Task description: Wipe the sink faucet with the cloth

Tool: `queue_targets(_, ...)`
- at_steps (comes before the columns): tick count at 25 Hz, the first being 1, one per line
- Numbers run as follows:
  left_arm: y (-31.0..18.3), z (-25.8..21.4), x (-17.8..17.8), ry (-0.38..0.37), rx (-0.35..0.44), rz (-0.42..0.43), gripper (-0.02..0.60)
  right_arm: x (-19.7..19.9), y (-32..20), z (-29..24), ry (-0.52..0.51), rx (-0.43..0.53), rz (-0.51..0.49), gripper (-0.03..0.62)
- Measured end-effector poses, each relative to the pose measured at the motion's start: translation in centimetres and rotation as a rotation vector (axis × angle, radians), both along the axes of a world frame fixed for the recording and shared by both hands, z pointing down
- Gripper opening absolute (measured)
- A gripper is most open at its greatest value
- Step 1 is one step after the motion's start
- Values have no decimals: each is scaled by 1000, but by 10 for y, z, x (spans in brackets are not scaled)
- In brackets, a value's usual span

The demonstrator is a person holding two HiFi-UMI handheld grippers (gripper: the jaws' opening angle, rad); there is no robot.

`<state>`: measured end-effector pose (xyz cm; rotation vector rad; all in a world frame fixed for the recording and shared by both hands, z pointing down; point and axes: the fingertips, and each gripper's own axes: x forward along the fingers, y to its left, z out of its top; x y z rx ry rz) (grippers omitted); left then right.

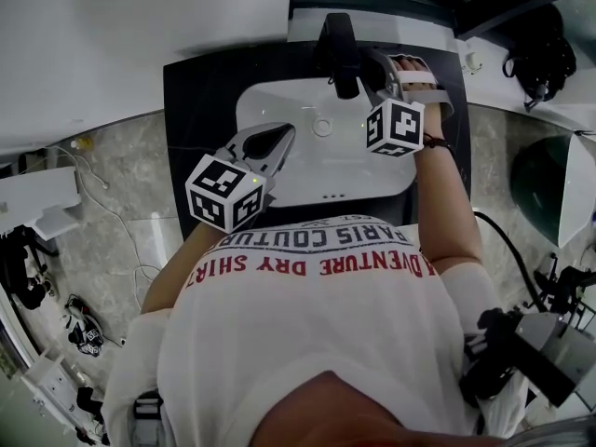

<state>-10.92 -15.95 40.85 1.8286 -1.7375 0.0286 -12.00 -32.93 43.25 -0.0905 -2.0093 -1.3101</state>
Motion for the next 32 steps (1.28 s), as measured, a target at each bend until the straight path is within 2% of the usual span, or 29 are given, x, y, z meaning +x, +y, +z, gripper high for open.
queue_targets(6,-4,4,-5,4,-5,-13,2,-20,-8,-3,-22,-11,30,77)
queue_targets(14,-3,6,-7,5,-7,-20,2,-23,-10,-5,-41,-34,48,77)
queue_targets(20,-3,2,-4,0,-2,-9,2,-15,-3,-15,-80,-22,44,77)
queue_targets(28,5,-3,6,-3,8,6,2,17,22,-20,-92,-34,49,77)
queue_targets(32,8,-2,8,-2,6,6,2,15,20,-22,-104,-42,64,77)
